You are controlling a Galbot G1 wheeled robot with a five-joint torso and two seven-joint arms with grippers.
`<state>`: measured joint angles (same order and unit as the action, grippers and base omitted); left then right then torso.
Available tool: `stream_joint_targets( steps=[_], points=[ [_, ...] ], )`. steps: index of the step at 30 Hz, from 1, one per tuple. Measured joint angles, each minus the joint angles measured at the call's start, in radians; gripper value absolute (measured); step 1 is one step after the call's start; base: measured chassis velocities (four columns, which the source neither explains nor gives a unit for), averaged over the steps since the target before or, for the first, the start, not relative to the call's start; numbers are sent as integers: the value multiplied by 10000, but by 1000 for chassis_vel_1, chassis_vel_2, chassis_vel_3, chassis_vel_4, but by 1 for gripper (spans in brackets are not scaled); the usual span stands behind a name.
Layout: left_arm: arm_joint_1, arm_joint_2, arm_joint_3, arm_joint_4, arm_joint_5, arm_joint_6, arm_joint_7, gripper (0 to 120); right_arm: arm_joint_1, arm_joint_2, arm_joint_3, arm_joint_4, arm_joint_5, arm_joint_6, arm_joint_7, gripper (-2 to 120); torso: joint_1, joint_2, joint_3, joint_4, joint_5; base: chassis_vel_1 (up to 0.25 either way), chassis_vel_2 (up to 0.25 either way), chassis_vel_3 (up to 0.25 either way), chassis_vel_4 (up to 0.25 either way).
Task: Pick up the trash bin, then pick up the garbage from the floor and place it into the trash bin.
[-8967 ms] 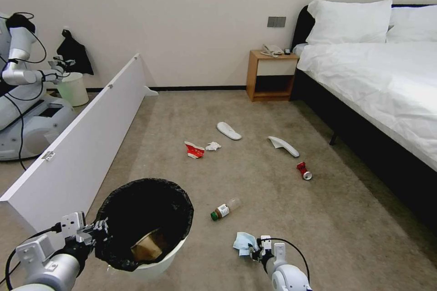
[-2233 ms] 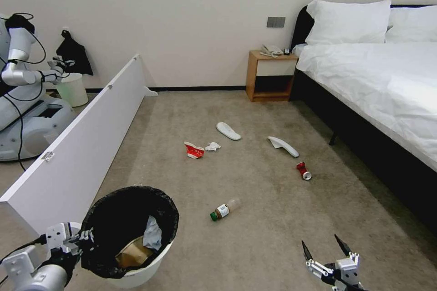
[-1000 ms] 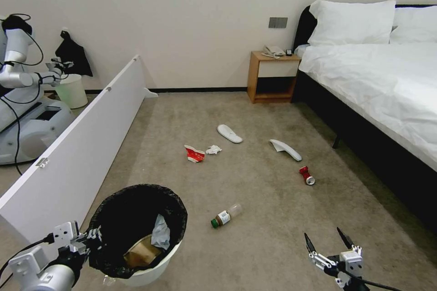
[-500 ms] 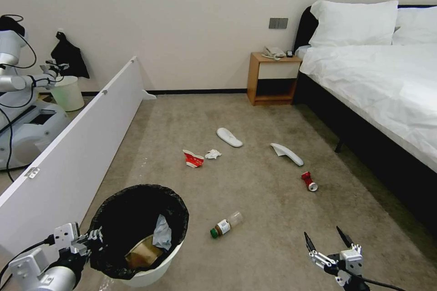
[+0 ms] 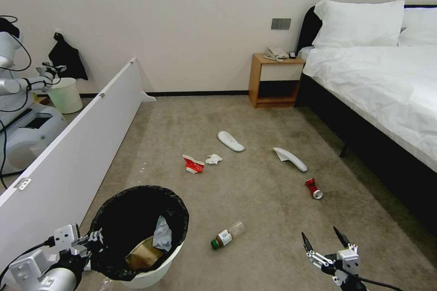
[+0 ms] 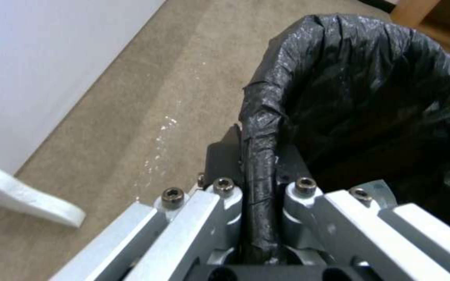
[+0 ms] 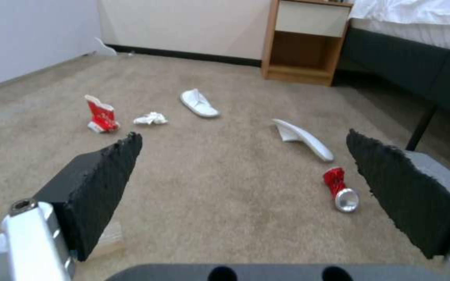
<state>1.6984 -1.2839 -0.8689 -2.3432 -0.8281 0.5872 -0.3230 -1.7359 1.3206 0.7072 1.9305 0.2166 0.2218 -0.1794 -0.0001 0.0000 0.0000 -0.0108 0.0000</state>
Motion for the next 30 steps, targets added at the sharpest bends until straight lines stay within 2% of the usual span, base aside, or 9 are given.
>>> stream_joint_targets(
  steps=[30],
  points=[
    [190, -93, -7, -280, 90, 14, -34, 4, 109, -172, -96, -236, 19, 152, -59, 100, 1, 0, 1, 1, 1, -110, 114, 112, -112]
  ],
)
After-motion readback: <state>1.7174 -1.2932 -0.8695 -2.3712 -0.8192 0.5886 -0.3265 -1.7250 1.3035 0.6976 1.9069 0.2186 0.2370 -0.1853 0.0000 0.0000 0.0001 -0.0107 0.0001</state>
